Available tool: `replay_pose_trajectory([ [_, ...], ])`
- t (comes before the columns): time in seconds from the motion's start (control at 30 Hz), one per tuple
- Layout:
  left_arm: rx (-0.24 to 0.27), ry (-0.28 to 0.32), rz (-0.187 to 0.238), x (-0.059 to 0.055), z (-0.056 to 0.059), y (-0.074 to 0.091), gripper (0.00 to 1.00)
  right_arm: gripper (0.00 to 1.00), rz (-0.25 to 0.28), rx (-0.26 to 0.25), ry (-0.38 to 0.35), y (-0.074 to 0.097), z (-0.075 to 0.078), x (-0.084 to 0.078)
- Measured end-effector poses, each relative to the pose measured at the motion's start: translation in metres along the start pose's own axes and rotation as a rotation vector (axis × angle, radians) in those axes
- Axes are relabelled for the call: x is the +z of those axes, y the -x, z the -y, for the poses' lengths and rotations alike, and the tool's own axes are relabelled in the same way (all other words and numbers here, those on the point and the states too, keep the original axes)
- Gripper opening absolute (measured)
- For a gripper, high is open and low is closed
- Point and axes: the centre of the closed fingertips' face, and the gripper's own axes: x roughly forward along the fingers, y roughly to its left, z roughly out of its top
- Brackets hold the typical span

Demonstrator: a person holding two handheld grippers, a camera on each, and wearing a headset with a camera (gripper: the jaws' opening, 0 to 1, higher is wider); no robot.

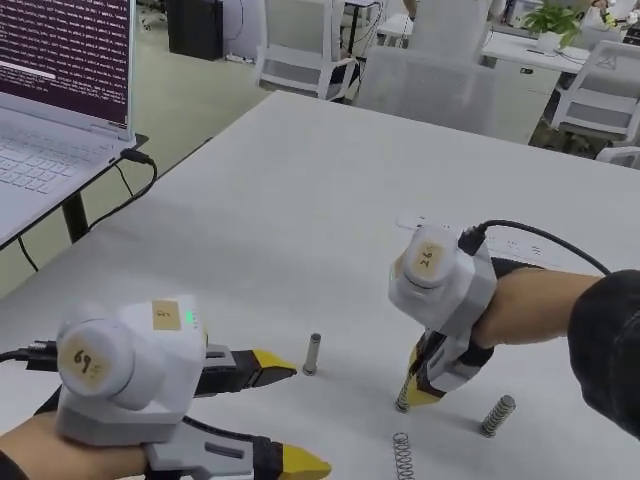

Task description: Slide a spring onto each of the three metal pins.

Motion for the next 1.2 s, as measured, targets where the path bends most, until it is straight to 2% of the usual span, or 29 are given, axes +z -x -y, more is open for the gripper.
replay_pose_trajectory([
  [0.13,-0.001,0.001,0.000,0.000,0.000,0.000,0.51,0.10,-0.011,-0.002,0.007,-0.001,-0.001,-0.004],
  [0.23,-0.001,0.001,0.001,0.000,0.000,0.000,0.51,0.15,-0.015,0.002,0.006,-0.002,-0.002,-0.006],
  [0.73,-0.013,-0.003,-0.008,-0.001,0.002,-0.002,0.50,0.24,0.029,-0.020,-0.020,0.005,0.001,-0.007],
  [1.2,-0.030,-0.008,-0.018,-0.003,0.005,-0.004,0.49,0.24,0.065,-0.051,-0.055,0.018,-0.002,-0.014],
])
